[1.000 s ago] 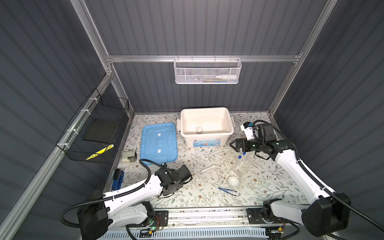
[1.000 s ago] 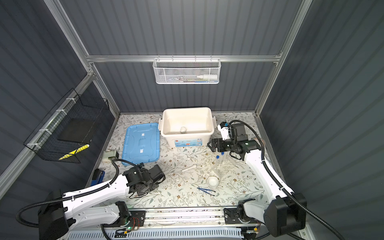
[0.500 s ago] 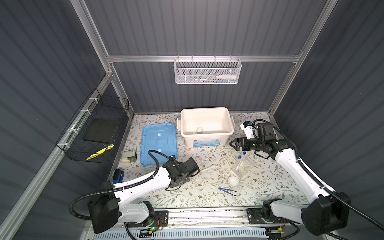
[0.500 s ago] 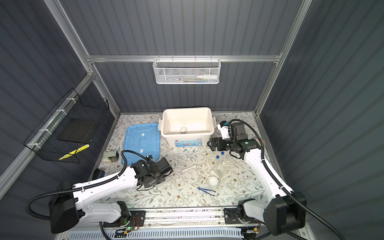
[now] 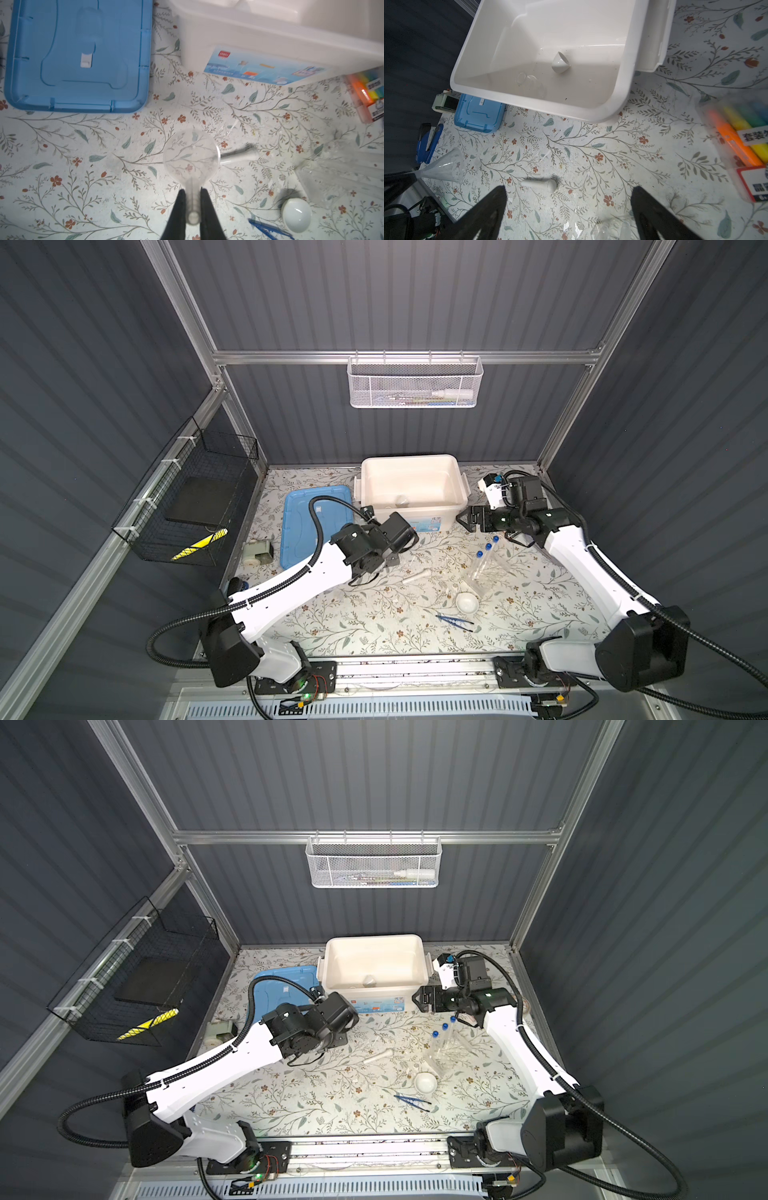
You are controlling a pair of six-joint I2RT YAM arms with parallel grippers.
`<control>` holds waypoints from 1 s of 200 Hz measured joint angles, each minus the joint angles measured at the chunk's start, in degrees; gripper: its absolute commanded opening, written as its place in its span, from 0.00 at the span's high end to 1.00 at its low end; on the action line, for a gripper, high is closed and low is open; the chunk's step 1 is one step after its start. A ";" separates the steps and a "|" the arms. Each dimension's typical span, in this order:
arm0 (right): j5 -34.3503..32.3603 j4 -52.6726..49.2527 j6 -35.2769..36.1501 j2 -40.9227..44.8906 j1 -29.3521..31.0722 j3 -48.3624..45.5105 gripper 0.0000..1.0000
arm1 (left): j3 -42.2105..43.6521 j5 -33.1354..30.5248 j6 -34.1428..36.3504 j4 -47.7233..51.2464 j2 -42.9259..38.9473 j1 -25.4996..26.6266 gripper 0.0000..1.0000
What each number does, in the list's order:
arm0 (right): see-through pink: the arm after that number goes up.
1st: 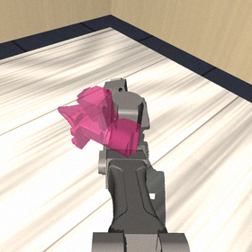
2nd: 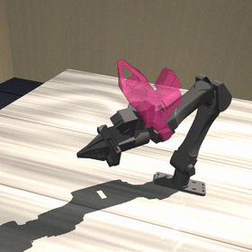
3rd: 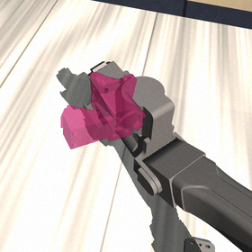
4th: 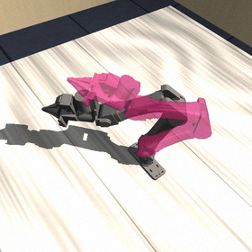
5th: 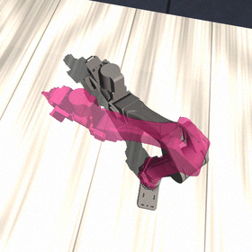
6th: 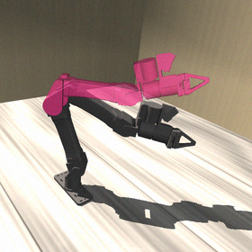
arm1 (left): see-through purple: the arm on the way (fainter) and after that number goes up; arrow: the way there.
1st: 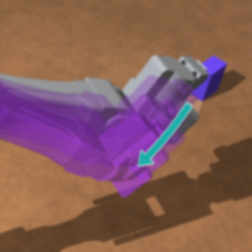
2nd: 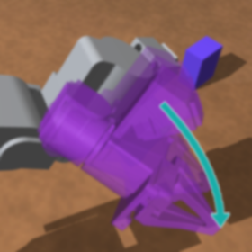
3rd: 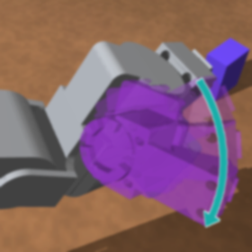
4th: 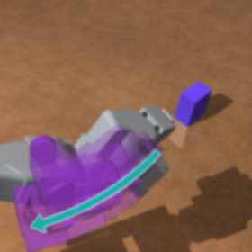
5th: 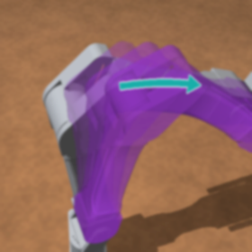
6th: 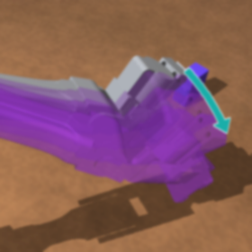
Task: Organize the chemistry lab equipment
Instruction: 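Carry the glass funnel over the white bin with the left gripper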
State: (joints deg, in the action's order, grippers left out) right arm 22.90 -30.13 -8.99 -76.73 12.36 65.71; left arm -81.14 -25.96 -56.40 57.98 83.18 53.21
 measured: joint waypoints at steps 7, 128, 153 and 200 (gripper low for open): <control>0.02 0.15 0.00 -0.61 0.00 0.59 0.05 | -2.14 0.22 1.46 -0.22 0.94 -1.27 0.96; 1.01 1.81 0.02 -6.27 -1.53 4.79 0.05 | -33.92 11.63 22.32 -2.80 24.22 -14.29 0.95; 1.11 1.81 0.02 -6.27 -1.88 4.81 0.04 | -39.06 14.21 24.02 -3.23 28.48 -15.85 0.96; 1.09 1.75 0.04 -6.27 -1.92 4.81 0.05 | -47.34 18.47 26.32 -3.61 37.38 -18.12 0.95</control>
State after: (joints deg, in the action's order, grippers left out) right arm 23.99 -28.38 -8.95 -83.00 10.44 70.52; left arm -128.49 -7.49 -30.09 54.37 120.55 35.09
